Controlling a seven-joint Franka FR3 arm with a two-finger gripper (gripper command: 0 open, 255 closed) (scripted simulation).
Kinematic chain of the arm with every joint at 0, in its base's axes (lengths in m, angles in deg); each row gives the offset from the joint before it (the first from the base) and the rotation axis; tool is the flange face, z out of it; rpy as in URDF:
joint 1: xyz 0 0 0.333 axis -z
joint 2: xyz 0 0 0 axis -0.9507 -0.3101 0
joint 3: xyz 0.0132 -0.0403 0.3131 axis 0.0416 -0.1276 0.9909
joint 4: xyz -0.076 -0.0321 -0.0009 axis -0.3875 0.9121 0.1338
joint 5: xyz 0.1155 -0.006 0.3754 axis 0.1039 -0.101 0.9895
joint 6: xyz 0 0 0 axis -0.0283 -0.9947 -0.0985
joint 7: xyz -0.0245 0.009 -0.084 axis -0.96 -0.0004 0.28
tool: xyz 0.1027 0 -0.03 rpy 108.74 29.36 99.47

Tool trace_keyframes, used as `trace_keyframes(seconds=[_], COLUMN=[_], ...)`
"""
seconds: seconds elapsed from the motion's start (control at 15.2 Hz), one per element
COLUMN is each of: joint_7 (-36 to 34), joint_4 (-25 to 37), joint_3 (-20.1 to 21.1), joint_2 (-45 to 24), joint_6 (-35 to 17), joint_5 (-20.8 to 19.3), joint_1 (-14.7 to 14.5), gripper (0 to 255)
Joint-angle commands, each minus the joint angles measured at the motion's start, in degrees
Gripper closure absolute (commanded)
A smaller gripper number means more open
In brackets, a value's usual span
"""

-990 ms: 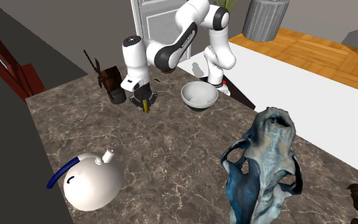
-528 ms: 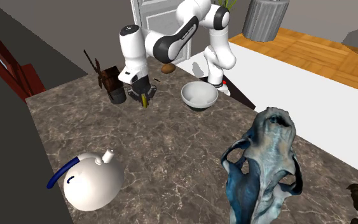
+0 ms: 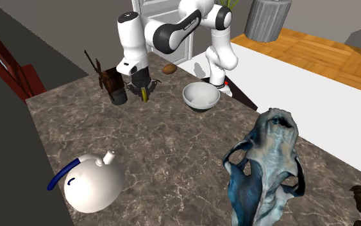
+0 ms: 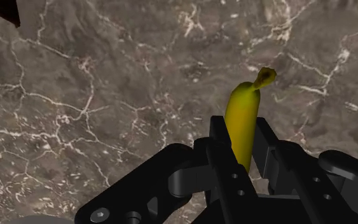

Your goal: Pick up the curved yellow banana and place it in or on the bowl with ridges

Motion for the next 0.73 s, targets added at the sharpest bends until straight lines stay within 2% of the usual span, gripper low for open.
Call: trace_keyframes(seconds=[0.0, 0.53, 0.66], joint_7=[-0.1, -0.2, -1.1], joint_4=[2.2, 9.7, 2.4], joint_3=[0.0, 0.1, 0.5], joint_2=[-0.3, -1.6, 3.5], joint_6=[1.9, 8.1, 5.8], joint_5=[-0.1, -0.3, 0.5], joint_1=[-0.1, -0.4, -0.6], gripper=[255, 255, 255])
